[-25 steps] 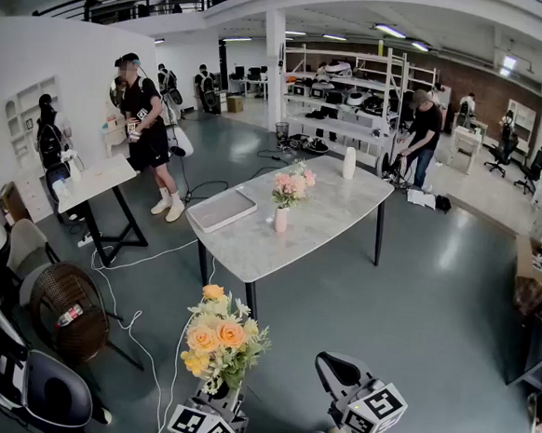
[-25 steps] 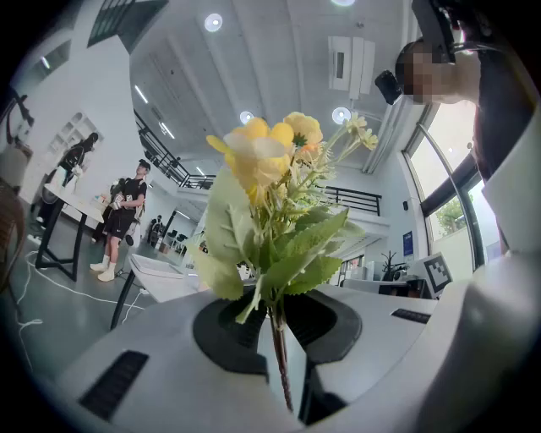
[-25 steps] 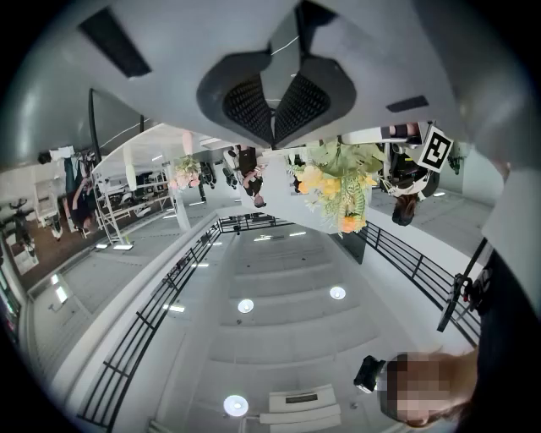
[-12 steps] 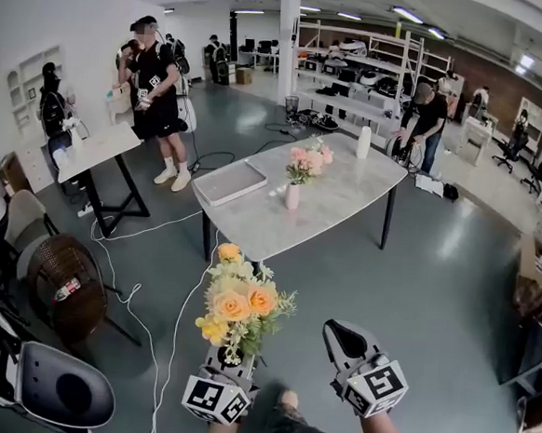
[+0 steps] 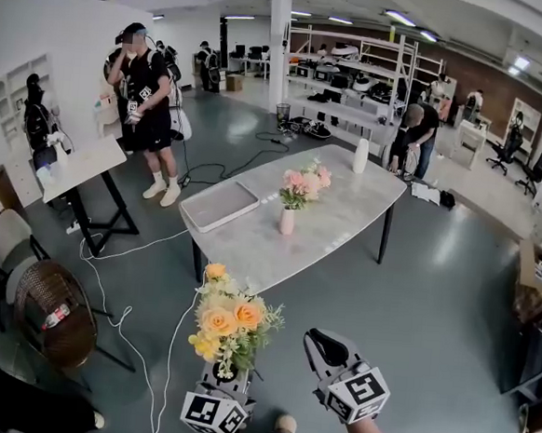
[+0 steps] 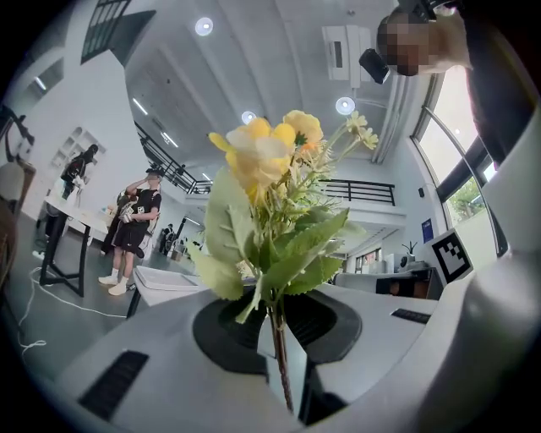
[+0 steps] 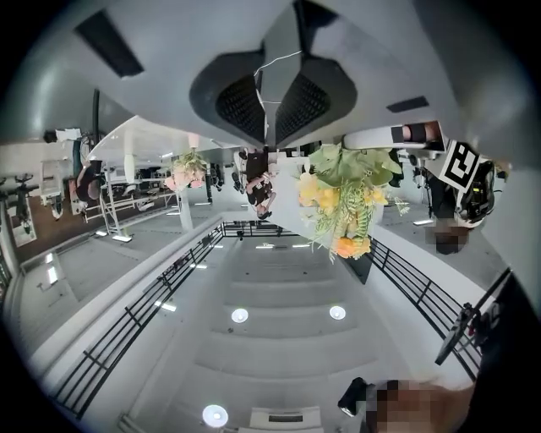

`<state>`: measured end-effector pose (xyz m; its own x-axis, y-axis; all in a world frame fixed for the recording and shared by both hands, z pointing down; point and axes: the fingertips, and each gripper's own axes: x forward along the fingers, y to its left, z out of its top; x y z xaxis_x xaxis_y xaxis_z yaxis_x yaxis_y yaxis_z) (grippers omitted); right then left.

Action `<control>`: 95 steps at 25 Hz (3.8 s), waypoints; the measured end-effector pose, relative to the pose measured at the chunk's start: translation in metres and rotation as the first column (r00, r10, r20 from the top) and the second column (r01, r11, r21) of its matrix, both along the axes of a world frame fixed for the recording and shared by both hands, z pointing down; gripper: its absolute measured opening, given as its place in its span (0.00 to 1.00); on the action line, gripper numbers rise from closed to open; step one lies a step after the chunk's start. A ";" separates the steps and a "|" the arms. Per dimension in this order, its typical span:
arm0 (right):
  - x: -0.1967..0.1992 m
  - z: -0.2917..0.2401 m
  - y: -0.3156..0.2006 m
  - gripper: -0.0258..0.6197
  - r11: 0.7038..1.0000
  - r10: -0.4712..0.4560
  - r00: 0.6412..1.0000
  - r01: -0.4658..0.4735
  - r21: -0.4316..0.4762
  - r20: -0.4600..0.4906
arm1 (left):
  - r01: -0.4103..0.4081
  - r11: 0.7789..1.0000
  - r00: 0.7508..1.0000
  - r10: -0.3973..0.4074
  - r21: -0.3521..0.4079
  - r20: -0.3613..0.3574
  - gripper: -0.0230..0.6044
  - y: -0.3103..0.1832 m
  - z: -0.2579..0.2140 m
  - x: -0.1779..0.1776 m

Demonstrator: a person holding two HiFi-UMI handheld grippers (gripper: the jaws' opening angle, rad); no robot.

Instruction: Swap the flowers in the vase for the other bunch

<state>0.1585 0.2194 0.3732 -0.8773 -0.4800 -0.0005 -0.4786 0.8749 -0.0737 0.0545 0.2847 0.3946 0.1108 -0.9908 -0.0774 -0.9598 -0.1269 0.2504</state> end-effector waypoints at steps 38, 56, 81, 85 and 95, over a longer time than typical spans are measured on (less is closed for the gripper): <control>-0.118 0.076 -0.209 0.09 0.943 0.272 0.954 -0.290 -0.161 -0.127 | -0.206 0.978 0.975 0.201 -0.044 -0.093 0.13 -0.239 0.031 -0.109; -0.149 0.101 -0.275 0.09 0.866 0.448 0.882 -0.469 -0.174 -0.149 | -0.323 0.946 0.937 0.315 -0.033 -0.153 0.13 -0.308 0.041 -0.142; -0.184 0.136 -0.426 0.40 0.823 0.539 0.838 -0.546 -0.154 -0.089 | -0.229 0.970 0.959 0.212 -0.077 -0.188 0.13 -0.409 0.086 -0.165; -0.186 0.135 -0.445 0.42 0.816 0.556 0.829 -0.559 -0.143 -0.070 | -0.218 0.972 0.959 0.198 -0.083 -0.203 0.13 -0.417 0.090 -0.172; -0.194 0.131 -0.472 0.43 0.792 0.597 0.801 -0.597 -0.124 -0.047 | -0.213 0.974 0.953 0.190 -0.078 -0.235 0.13 -0.435 0.090 -0.172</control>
<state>-0.0351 -0.2525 0.5037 -0.4162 -0.9037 0.1009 -0.9034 0.3983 -0.1591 -0.1175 -0.1504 0.4849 0.3003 -0.9535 -0.0237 -0.8340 -0.2746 0.4785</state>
